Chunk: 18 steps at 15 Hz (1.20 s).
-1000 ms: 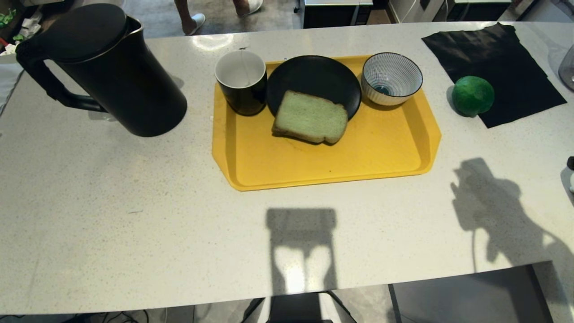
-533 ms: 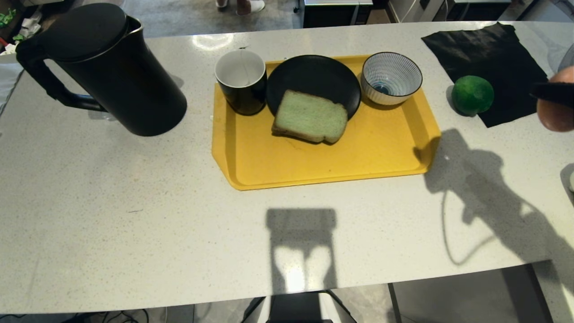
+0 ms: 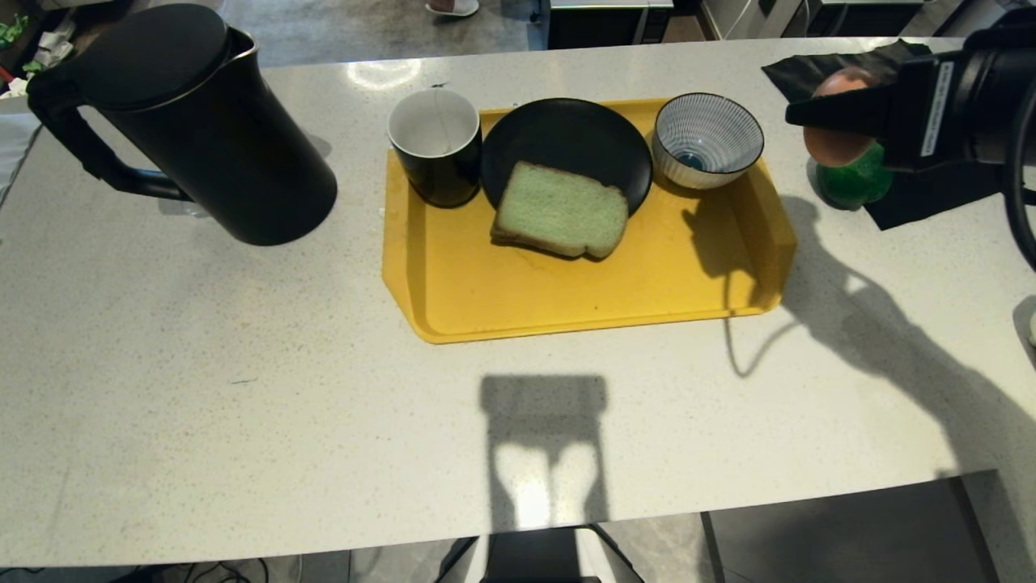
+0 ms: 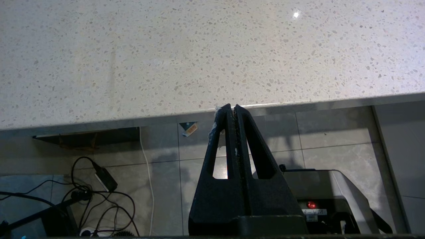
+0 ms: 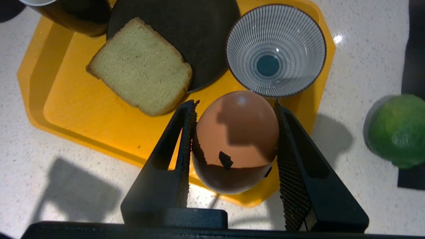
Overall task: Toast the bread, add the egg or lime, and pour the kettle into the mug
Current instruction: Put the egg in the bowl
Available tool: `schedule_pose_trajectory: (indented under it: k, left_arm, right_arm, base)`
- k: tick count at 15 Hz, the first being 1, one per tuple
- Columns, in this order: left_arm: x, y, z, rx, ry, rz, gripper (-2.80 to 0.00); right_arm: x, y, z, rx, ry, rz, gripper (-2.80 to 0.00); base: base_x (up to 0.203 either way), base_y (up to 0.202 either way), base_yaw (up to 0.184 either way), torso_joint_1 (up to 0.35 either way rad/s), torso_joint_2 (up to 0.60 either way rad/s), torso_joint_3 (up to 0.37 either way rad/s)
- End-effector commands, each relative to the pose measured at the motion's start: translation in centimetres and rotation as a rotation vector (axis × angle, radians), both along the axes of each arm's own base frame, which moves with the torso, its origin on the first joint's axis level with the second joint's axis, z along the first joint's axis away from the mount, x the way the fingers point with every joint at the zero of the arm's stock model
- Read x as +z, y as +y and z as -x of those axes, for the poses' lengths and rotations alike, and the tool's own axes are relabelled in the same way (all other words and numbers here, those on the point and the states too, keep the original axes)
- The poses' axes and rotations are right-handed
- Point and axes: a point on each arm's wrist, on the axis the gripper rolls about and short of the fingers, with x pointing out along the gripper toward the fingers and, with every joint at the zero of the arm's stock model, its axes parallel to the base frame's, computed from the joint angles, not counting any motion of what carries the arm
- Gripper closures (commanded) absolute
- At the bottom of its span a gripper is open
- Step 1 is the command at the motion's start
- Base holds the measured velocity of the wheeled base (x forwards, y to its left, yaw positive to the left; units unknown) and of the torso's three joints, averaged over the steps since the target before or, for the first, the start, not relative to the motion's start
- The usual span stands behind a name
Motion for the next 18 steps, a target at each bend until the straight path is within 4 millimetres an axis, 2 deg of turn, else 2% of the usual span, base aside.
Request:
schedule_pose_trajectory:
  k: [1,7,11,18]
  left_arm:
    - [-0.4,0.0,-0.1,0.001,0.014,0.001,0.0]
    - [-0.4,0.0,-0.1,0.001,0.014,0.001,0.0]
    - [-0.4,0.0,-0.1,0.001,0.014,0.001,0.0]
    - [-0.4,0.0,-0.1,0.001,0.014,0.001,0.0]
  right_arm:
    - [-0.3,1.6,-2.9,-0.006,0.016,0.028,0.0]
    - [-0.7,2.7,-7.0,-0.04,0.004,0.089,0.0]
    - [-0.2,2.9,-9.9,-0.098,-0.037,0.112,0.0]
    - [-1.1,3.5,-11.3,-0.115,-0.029,0.149,0.0]
  base:
    - [0.0,0.0,0.0,0.0,0.0,0.0]
    - [0.0,0.0,0.0,0.0,0.0,0.0]
    - [0.0,0.0,0.0,0.0,0.0,0.0]
    - [0.0,0.0,0.0,0.0,0.0,0.0]
